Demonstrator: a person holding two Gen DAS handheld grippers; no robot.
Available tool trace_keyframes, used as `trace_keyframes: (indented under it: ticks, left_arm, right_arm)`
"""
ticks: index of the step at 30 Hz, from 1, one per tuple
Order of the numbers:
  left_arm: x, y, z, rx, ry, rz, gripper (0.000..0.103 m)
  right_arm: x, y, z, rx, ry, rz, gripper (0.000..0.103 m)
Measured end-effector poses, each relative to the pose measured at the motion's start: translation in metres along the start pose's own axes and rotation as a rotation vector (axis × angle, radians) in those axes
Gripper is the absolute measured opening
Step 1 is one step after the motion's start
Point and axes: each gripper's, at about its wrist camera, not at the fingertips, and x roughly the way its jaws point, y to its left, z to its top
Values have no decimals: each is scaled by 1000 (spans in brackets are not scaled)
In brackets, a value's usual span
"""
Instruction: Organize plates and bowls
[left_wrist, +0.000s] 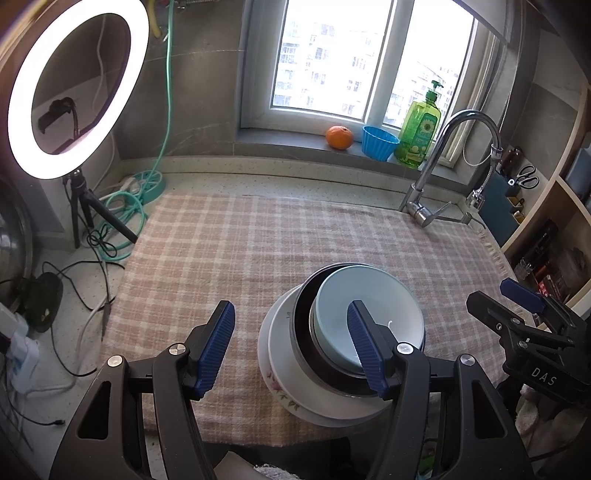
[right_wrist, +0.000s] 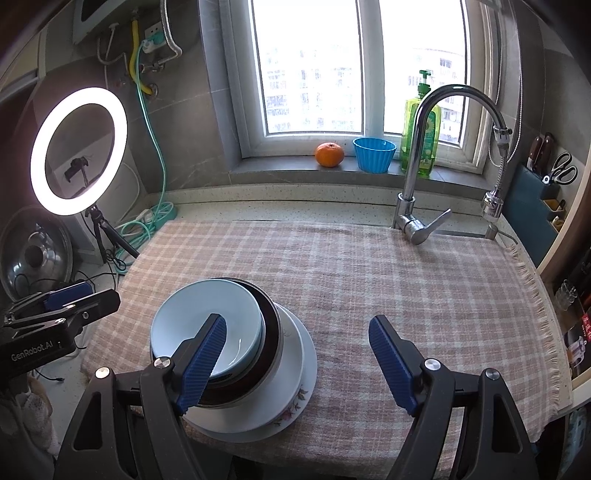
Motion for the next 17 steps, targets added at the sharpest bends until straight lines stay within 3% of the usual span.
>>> trace_keyframes:
  ticks: [17]
  left_arm:
    - [5,5,2,-18,1,9,63]
  right_arm:
    - [10,0,3,-14,18,5,76]
